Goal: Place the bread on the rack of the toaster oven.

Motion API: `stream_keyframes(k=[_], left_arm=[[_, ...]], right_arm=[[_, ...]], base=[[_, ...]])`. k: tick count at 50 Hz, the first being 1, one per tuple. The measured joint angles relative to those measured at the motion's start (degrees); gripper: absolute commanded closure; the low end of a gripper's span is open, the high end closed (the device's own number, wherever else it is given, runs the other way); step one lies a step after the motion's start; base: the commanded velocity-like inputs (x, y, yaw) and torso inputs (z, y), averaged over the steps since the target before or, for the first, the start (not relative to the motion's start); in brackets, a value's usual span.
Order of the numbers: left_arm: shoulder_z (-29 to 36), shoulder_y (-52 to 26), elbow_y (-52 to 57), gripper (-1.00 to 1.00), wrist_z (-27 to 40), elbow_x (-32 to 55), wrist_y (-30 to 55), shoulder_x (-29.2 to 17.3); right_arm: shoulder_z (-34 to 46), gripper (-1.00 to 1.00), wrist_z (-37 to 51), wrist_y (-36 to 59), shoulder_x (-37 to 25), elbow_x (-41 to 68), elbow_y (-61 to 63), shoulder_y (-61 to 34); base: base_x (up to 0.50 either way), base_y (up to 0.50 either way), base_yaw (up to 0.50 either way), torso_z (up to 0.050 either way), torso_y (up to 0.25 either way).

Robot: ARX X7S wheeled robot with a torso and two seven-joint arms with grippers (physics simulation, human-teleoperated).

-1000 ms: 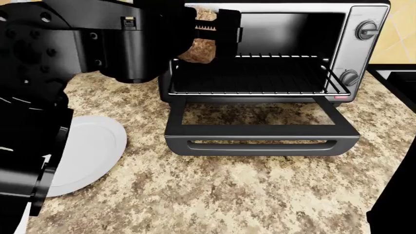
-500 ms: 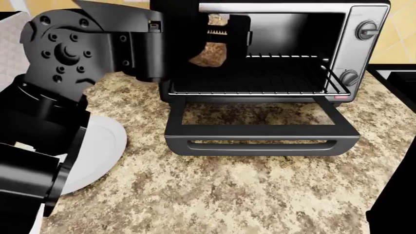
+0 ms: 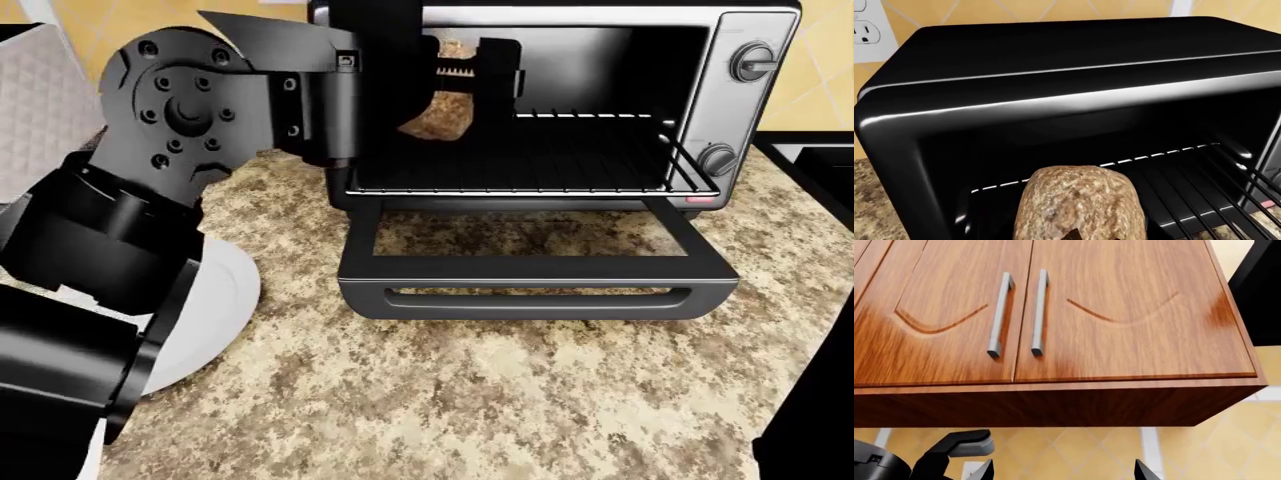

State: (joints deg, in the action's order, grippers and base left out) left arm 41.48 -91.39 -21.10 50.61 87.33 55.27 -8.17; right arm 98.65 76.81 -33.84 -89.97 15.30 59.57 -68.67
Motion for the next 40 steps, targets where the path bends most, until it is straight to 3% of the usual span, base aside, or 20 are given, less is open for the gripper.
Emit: stream_keyframes(k=[40], left_arm=[[3.8,-0.7,-4.5,1.00,-3.9,-3.2,-2.8,2.8]], right_arm=[[0.6,-1.00,2.3,-0.1,0.0,-2.7,-0.1,1.4]], base=[[0.00,0.00,0.00,0.000,0.000]])
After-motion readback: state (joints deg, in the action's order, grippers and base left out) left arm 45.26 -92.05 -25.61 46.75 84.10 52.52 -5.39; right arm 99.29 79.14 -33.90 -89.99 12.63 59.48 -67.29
